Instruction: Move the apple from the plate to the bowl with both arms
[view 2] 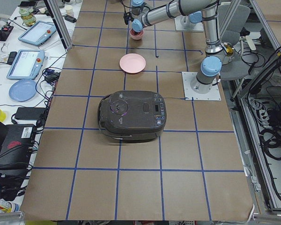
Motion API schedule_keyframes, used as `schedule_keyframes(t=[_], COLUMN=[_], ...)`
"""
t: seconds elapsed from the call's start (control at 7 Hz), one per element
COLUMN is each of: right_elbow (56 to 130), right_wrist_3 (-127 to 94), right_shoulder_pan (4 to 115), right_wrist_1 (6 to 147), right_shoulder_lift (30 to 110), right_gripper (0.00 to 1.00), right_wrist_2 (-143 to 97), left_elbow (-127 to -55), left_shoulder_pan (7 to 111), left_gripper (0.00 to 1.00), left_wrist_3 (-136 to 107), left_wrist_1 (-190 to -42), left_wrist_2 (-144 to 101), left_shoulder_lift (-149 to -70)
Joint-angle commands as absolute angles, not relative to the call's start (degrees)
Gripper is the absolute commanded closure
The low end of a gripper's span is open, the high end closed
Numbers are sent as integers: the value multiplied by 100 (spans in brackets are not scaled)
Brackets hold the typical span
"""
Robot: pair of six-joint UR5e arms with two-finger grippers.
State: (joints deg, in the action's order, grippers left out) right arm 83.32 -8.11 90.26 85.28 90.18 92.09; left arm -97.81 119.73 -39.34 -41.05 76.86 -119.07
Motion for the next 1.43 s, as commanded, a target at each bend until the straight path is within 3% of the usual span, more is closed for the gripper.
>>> schedule_keyframes(t=[0.0, 0.57, 0.86, 1.29], right_elbow=[8332, 8332, 8323, 8332], right_wrist_3=[-826, -817, -817, -809], right_shoulder_pan=[9026, 9026, 9026, 9026], right_wrist_1=[8534, 8534, 8534, 8534], right_shoulder_lift=[9018, 9009, 9000, 9000], right_gripper=[0, 0, 0, 0], right_wrist_2=[9211, 9211, 9211, 9237], left_elbow=[-9791, -9790, -9695, -8924], left_shoulder_pan=[11971, 11183, 10463, 9233], left_gripper=[0, 0, 0, 0], left_wrist_3=[-3902, -2624, -632, 332], left_wrist_1=[-4052, -4366, -5678, -8104], left_wrist_2=[7708, 7429, 7471, 8597], left_shoulder_lift=[-12014, -10806, -10164, -9309])
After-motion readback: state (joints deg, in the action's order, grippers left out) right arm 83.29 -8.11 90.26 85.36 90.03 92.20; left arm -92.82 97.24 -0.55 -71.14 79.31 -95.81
